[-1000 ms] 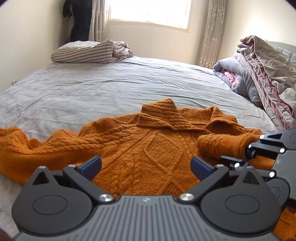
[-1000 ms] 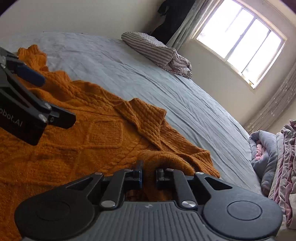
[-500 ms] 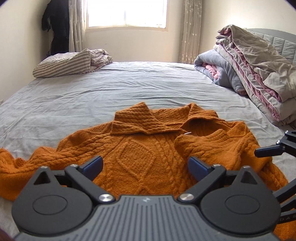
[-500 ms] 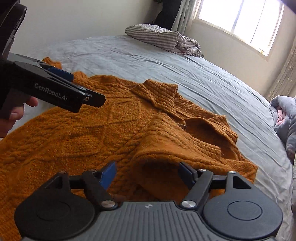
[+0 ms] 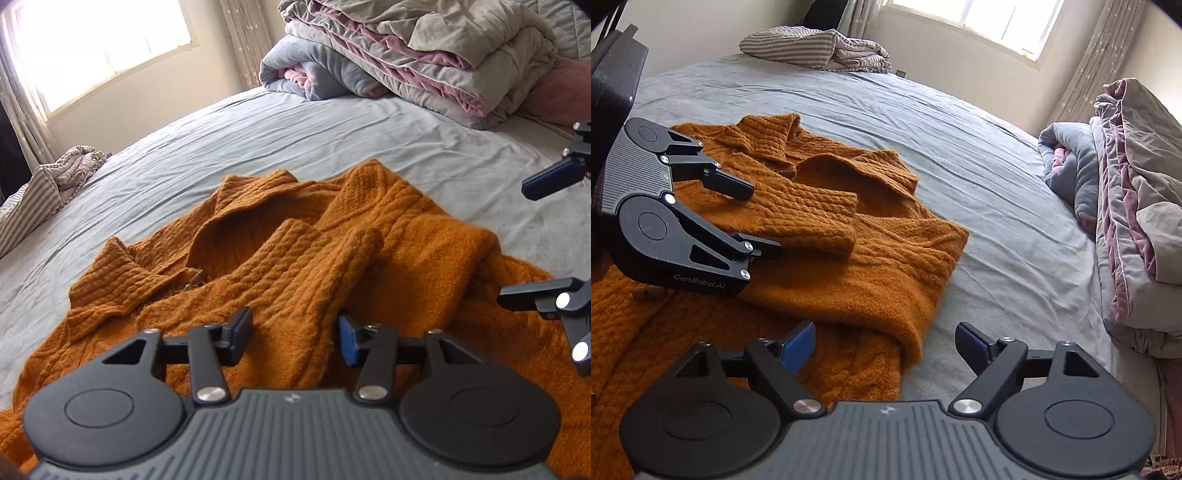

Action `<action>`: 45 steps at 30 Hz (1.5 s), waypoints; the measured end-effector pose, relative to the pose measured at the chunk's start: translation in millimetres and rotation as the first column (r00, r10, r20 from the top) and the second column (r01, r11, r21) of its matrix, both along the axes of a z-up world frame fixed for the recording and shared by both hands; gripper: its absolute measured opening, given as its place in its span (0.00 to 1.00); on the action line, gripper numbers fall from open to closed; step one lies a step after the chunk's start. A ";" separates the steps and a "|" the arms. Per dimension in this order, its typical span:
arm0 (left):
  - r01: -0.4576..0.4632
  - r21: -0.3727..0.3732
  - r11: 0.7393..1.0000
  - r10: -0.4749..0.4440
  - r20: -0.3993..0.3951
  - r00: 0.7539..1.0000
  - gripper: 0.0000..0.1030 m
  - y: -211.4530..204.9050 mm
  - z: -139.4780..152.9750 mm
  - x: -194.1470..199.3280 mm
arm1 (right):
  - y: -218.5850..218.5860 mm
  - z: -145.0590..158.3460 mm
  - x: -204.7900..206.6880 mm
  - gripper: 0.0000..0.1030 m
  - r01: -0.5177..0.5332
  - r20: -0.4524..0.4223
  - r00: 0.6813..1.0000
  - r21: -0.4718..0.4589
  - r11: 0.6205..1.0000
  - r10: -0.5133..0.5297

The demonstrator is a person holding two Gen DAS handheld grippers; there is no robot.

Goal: Fold small clothes

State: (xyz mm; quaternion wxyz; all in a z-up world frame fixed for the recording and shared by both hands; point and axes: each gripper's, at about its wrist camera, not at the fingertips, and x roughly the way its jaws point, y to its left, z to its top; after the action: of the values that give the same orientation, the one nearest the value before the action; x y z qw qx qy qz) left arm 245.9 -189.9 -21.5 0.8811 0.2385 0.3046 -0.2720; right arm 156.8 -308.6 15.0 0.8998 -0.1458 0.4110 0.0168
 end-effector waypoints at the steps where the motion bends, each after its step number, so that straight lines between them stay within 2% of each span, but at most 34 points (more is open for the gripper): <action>1: -0.023 -0.007 1.000 0.023 0.016 1.000 0.20 1.6 -0.1 -0.1 | -5.0 -5.1 1.2 0.80 0.014 -0.005 1.000 0.007 1.000 -0.014; 2: -0.051 -0.023 0.998 0.051 0.027 0.998 0.12 4.8 2.1 0.5 | -8.1 -8.7 1.7 0.80 0.022 -0.008 1.000 0.010 1.000 -0.022; 5: -0.158 -0.184 0.970 0.172 0.059 0.983 0.11 37.3 23.8 2.0 | -16.2 -19.2 2.4 0.80 0.046 -0.011 0.999 0.018 0.999 -0.046; 8: -0.264 -0.312 0.913 0.292 0.046 0.955 0.10 83.3 44.9 5.1 | -22.2 -23.1 3.7 0.80 0.057 -0.006 0.998 0.056 0.997 -0.057; 11: -0.359 -0.408 0.839 0.379 -0.034 0.925 0.09 140.8 53.5 7.2 | -27.1 -20.0 7.3 0.80 0.068 0.002 0.998 0.096 0.993 -0.068; 15: -0.445 -0.439 0.781 0.410 -0.178 0.895 0.10 203.1 34.0 4.3 | -35.4 -8.8 13.6 0.80 0.070 0.027 0.997 0.173 0.982 -0.076; 17: -0.473 -0.414 0.778 0.403 -0.248 0.881 0.11 222.1 14.8 1.7 | -38.4 -3.4 16.0 0.81 0.072 0.036 0.996 0.203 0.977 -0.081; 19: -0.460 -0.394 0.796 0.341 -0.336 0.878 0.23 237.9 -8.7 1.9 | -39.5 1.0 17.3 0.81 0.074 0.048 0.995 0.222 0.972 -0.087; 20: -0.448 -0.414 0.792 0.314 -0.352 0.882 0.25 243.8 -14.8 -0.2 | -39.6 2.0 18.1 0.82 0.076 0.049 0.995 0.225 0.971 -0.089; 21: -0.437 -0.447 0.781 0.288 -0.364 0.886 0.36 253.6 -20.5 -2.7 | -39.4 3.1 19.2 0.82 0.076 0.050 0.995 0.227 0.971 -0.089; 22: -0.442 -0.467 0.766 0.288 -0.365 0.885 0.41 260.6 -22.1 -5.1 | -39.2 3.6 19.9 0.82 0.077 0.051 0.995 0.226 0.971 -0.090; 24: -0.461 -0.524 0.716 0.300 -0.365 0.881 0.64 277.9 -21.1 -7.5 | -39.1 4.2 21.9 0.82 0.078 0.049 0.995 0.219 0.973 -0.090; 25: -0.475 -0.558 0.680 0.305 -0.374 0.876 0.67 286.3 -19.6 -8.1 | -39.1 4.5 22.8 0.82 0.075 0.049 0.995 0.217 0.973 -0.088; 27: -0.501 -0.617 0.608 0.299 -0.406 0.863 0.69 303.3 -17.4 -5.4 | -39.9 5.1 26.5 0.82 0.076 0.048 0.995 0.215 0.974 -0.089; 28: -0.519 -0.628 0.580 0.303 -0.425 0.853 0.69 309.9 -17.7 -2.8 | -39.9 5.3 28.5 0.82 0.078 0.049 0.995 0.215 0.973 -0.090; 30: -0.552 -0.622 0.555 0.326 -0.448 0.832 0.66 317.7 -19.4 4.0 | -41.2 5.3 35.4 0.82 0.082 0.052 0.994 0.222 0.972 -0.096; 31: -0.569 -0.609 0.552 0.343 -0.457 0.821 0.65 319.7 -20.6 8.2 | -43.1 4.9 40.5 0.82 0.086 0.053 0.993 0.229 0.970 -0.101; 32: -0.586 -0.590 0.556 0.360 -0.464 0.809 0.53 320.1 -22.3 13.7 | -44.5 4.1 45.6 0.82 0.091 0.052 0.993 0.236 0.968 -0.106; 33: -0.592 -0.568 0.571 0.372 -0.464 0.804 0.25 318.3 -23.3 18.4 | -46.3 2.8 53.4 0.82 0.098 0.049 0.992 0.246 0.964 -0.114; 34: -0.590 -0.543 0.598 0.382 -0.454 0.805 0.11 314.2 -23.4 23.2 | -48.9 1.1 63.0 0.82 0.109 0.044 0.991 0.259 0.960 -0.124; 35: -0.585 -0.520 0.623 0.397 -0.434 0.809 0.06 309.1 -22.1 26.9 | -51.1 -0.3 71.2 0.82 0.119 0.041 0.990 0.269 0.956 -0.135; 36: -0.575 -0.510 0.640 0.410 -0.406 0.816 0.05 304.1 -18.4 28.2 | -53.8 -2.3 81.4 0.82 0.135 0.036 0.988 0.280 0.951 -0.150; 38: -0.532 -0.524 0.665 0.417 -0.330 0.847 0.05 296.3 -3.9 28.6 | -59.9 -5.5 98.1 0.82 0.162 0.031 0.983 0.298 0.941 -0.179; 40: -0.482 -0.577 0.659 0.417 -0.253 0.873 0.05 293.1 19.9 29.8 | -67.1 -8.8 112.2 0.81 0.190 0.019 0.978 0.321 0.928 -0.207; 42: -0.453 -0.617 0.643 0.431 -0.198 0.880 0.05 293.2 40.2 35.7 | -75.7 -11.9 123.6 0.80 0.220 0.014 0.971 0.346 0.912 -0.239; 45: -0.435 -0.627 0.646 0.440 -0.161 0.884 0.05 291.9 56.0 51.3 | -86.9 -18.5 135.5 0.80 0.246 -0.020 0.965 0.425 0.871 -0.263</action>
State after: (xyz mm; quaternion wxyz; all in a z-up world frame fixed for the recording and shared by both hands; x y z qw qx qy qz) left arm 297.2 101.9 34.5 0.9481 -0.1601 0.2374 -0.1386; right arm 292.4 -395.4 -3.5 0.9119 0.1081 0.3957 -0.0159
